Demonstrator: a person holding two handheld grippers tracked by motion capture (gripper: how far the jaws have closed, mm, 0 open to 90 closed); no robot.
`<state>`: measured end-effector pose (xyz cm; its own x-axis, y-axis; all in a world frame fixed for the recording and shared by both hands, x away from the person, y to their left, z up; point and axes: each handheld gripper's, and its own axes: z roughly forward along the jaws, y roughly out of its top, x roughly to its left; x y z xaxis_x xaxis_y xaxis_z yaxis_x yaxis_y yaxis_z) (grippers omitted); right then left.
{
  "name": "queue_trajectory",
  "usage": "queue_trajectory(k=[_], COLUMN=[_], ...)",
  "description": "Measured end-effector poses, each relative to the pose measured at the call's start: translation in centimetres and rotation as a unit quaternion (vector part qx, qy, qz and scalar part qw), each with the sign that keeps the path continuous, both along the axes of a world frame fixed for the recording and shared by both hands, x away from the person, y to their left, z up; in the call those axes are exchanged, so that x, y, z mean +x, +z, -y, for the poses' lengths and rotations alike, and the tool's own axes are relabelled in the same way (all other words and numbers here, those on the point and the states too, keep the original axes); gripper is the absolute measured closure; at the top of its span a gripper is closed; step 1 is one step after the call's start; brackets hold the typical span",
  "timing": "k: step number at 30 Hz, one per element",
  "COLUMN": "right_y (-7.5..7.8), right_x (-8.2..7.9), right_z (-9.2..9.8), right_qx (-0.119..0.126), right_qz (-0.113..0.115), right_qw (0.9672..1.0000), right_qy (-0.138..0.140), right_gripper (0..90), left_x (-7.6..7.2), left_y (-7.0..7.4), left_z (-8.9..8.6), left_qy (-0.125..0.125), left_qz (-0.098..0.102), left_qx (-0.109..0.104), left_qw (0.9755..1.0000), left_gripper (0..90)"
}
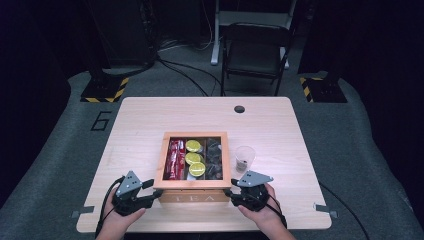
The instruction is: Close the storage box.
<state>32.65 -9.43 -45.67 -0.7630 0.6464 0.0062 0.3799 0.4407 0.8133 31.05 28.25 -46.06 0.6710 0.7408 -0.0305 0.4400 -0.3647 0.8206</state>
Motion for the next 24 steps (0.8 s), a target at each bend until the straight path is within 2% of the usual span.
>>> queue_trajectory(k=[2, 6, 9, 12, 13, 15, 18, 22, 24], right_y=[0.01, -0.12, -0.21, -0.28, -0.23, -0.06, -0.04, -0.10, -0.07], right_x=[-0.01, 0.03, 0.02, -0.04, -0.10, -0.03, 0.05, 0.10, 0.16], right_z=[0.01, -0.05, -0.05, -0.08, -0.13, -0.19, -0.21, -0.14, -0.13], right_qx=[-0.002, -0.003, -0.009, -0.014, -0.011, 0.005, 0.002, -0.002, 0.002], right_qz=[-0.001, -0.013, -0.017, -0.016, -0.017, -0.026, -0.015, -0.015, -0.014], right_qw=[1.0000, 0.9999, 0.9998, 0.9998, 0.9998, 0.9996, 0.9999, 0.9999, 0.9999], right_qy=[0.000, 0.000, 0.003, 0.002, 0.005, 0.009, 0.007, 0.009, 0.004], right_gripper=[55.8, 53.7, 53.4, 51.2, 46.4, 44.0, 42.8, 41.7, 41.6], left_x=[-0.01, 0.01, 0.00, -0.09, -0.02, -0.08, -0.13, -0.11, -0.09], left_y=[0.00, -0.07, -0.19, -0.48, -0.60, -0.55, -0.49, -0.47, -0.39], left_z=[0.00, -0.05, -0.01, 0.20, 0.31, 0.55, 0.71, 0.74, 0.66], left_qy=[0.001, -0.007, -0.007, -0.006, -0.013, -0.012, -0.013, -0.015, -0.009], left_qz=[-0.001, -0.016, -0.014, -0.021, -0.026, -0.025, -0.019, -0.018, -0.017], left_qx=[0.001, 0.006, 0.012, 0.010, 0.012, 0.013, 0.015, 0.018, 0.010], left_qw=[1.0000, 0.9998, 0.9998, 0.9997, 0.9995, 0.9995, 0.9996, 0.9996, 0.9998], left_gripper=[48.8, 46.8, 46.4, 43.6, 42.1, 38.8, 36.1, 35.5, 35.5])
